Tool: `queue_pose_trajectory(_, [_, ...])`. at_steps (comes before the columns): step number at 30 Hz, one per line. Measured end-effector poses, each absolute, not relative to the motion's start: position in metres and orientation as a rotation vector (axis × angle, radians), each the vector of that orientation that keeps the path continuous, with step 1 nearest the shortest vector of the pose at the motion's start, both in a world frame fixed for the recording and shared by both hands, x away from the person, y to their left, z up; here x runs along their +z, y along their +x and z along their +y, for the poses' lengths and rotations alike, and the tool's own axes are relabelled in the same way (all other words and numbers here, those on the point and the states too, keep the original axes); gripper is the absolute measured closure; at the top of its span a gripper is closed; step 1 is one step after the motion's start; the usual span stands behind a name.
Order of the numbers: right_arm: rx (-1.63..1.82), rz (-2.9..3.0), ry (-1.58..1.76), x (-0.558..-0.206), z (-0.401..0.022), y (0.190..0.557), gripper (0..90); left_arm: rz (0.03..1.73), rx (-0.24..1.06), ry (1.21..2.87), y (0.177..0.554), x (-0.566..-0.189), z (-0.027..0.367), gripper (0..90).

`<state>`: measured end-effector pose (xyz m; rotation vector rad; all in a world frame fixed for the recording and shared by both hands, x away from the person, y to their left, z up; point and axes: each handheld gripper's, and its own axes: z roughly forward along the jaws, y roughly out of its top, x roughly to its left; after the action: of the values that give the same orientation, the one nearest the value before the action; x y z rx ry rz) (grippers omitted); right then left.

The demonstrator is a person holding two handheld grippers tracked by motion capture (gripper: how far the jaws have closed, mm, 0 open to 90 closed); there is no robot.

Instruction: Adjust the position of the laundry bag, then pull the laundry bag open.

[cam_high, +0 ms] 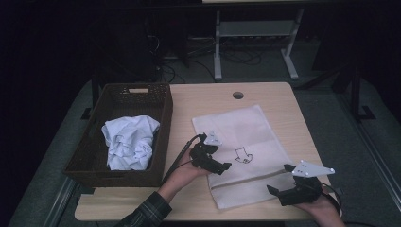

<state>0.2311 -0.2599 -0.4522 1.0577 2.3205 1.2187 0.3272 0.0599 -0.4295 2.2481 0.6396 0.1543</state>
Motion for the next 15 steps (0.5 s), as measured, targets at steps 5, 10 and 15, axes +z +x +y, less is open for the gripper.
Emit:
queue_pose_trajectory(5, [1.222, 2.312, 1.066, -0.452, -0.262, 0.230, 0.0, 0.658, 0.172, 2.216, 0.314, -0.428, 0.072, 18.7])
queue_pose_trajectory(10, [1.226, 2.303, 1.075, -0.452, -0.264, 0.228, 0.0, 0.653, 0.165, 2.209, 0.302, -0.426, 0.080, 18.5])
queue_pose_trajectory(15, [1.214, 2.297, 1.085, -0.452, -0.266, 0.227, 0.0, 0.644, 0.160, 2.213, 0.289, -0.429, 0.088, 18.4])
